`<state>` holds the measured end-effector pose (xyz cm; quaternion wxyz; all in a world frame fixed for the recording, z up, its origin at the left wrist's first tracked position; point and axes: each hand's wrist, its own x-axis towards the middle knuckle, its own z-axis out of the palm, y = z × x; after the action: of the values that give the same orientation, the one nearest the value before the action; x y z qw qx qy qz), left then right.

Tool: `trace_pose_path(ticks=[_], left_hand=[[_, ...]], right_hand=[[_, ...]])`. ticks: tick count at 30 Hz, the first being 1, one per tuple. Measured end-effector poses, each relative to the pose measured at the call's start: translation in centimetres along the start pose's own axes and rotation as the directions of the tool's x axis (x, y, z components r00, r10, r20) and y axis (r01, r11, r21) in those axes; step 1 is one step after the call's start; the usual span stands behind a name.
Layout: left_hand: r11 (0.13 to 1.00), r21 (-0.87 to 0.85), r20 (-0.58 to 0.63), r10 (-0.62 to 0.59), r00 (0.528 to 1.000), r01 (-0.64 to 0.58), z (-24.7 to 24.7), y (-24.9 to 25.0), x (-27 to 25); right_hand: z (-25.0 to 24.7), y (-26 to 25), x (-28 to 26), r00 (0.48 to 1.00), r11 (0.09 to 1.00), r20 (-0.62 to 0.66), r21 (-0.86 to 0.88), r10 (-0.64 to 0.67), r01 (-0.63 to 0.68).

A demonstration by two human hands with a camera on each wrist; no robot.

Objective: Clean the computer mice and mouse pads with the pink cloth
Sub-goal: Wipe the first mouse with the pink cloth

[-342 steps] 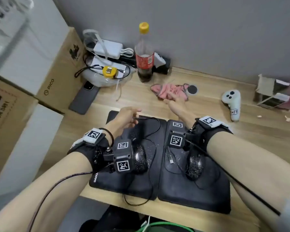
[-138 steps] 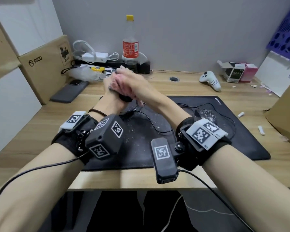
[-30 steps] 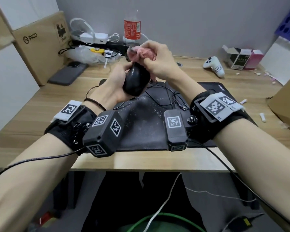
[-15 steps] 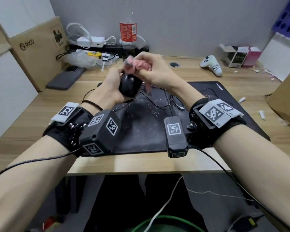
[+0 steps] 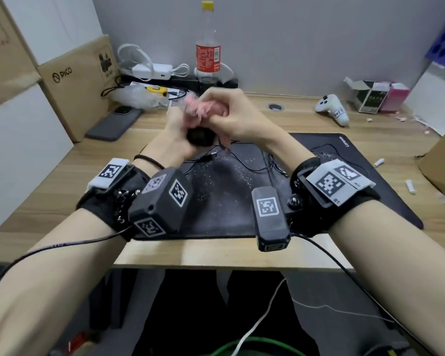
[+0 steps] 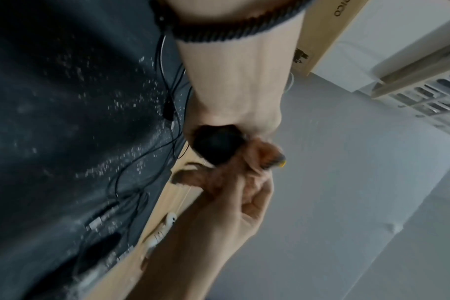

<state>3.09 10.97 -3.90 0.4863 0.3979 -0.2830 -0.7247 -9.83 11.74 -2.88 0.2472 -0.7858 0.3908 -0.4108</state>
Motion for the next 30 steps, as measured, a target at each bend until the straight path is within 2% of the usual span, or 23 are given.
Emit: trace_pose_path(ticks=[2,3,4,6,8,10,11,12,14,16,18,23,25,27,30], left_hand=[[0.997,0.073,0.065,0.028,0.997,-0.033,0.5,-0.2,-0.1],[0.995,0.096,0.083,0.028,0.996,-0.036,0.5,-0.3,0.0],[0.995,0.099,0.089,0.016,0.996,-0.025,0.6,-0.3,0.1],[0.998,0.061,0.073,0.009,0.997,-0.014,0.5,0.0,-0.1],[0.998,-0.050,-0.024,-0.038,0.999,0.037,0.1,0.5,0.4],[0.989,-0.136,-0.120,-0.070,0.990,0.053,-0.7,0.5,1.0],[0.988,-0.141,-0.123,-0.081,0.989,0.064,-1.0,0.5,1.1],[0.988,-0.136,-0.085,-0.082,0.993,0.070,-1.1,0.4,1.0],[0.994,-0.085,0.034,-0.064,0.997,0.067,-1.0,0.1,0.5],[0.999,-0.018,0.113,-0.041,0.993,0.043,-0.6,-0.2,0.1],[0.999,0.022,0.138,-0.027,0.990,0.024,-0.4,-0.3,0.1],[0.999,0.037,0.147,-0.036,0.988,0.031,-0.3,-0.5,0.3],[0.999,0.031,0.108,-0.046,0.993,0.042,-0.4,-0.6,0.4],[0.998,-0.022,0.072,-0.050,0.996,0.051,-0.6,-0.3,0.6],[0.989,-0.137,0.077,-0.044,0.996,0.054,-0.7,0.4,0.9]], right_hand=[[-0.2,0.5,1.2,0.955,0.993,-0.287,-0.071,0.067,-0.091],[-0.3,0.5,1.6,0.921,0.983,-0.376,-0.104,0.100,-0.150],[-0.3,0.5,1.7,0.904,0.974,-0.407,-0.120,0.129,-0.193],[0.1,0.5,1.6,0.929,0.972,-0.343,-0.131,0.139,-0.194],[0.9,0.2,0.8,0.983,0.991,-0.161,-0.089,0.088,-0.103],[1.5,0.2,0.0,0.999,0.998,0.019,-0.044,0.035,-0.034],[1.7,0.3,-0.1,0.998,0.999,0.050,-0.035,0.024,-0.022],[1.8,0.4,0.0,0.999,0.999,0.027,-0.037,0.021,-0.020],[1.8,0.9,0.7,0.988,0.998,-0.141,-0.034,0.057,-0.062],[1.6,1.2,1.4,0.926,0.987,-0.350,-0.024,0.139,-0.157],[1.2,1.4,1.6,0.881,0.975,-0.440,-0.048,0.174,-0.217],[1.5,1.6,0.7,0.906,0.984,-0.391,0.008,0.165,-0.176],[1.5,1.5,0.3,0.921,0.986,-0.357,0.008,0.156,-0.164],[1.4,1.1,0.1,0.954,0.990,-0.272,-0.014,0.130,-0.139],[1.6,0.2,0.1,0.989,0.998,-0.135,-0.022,0.051,-0.055]])
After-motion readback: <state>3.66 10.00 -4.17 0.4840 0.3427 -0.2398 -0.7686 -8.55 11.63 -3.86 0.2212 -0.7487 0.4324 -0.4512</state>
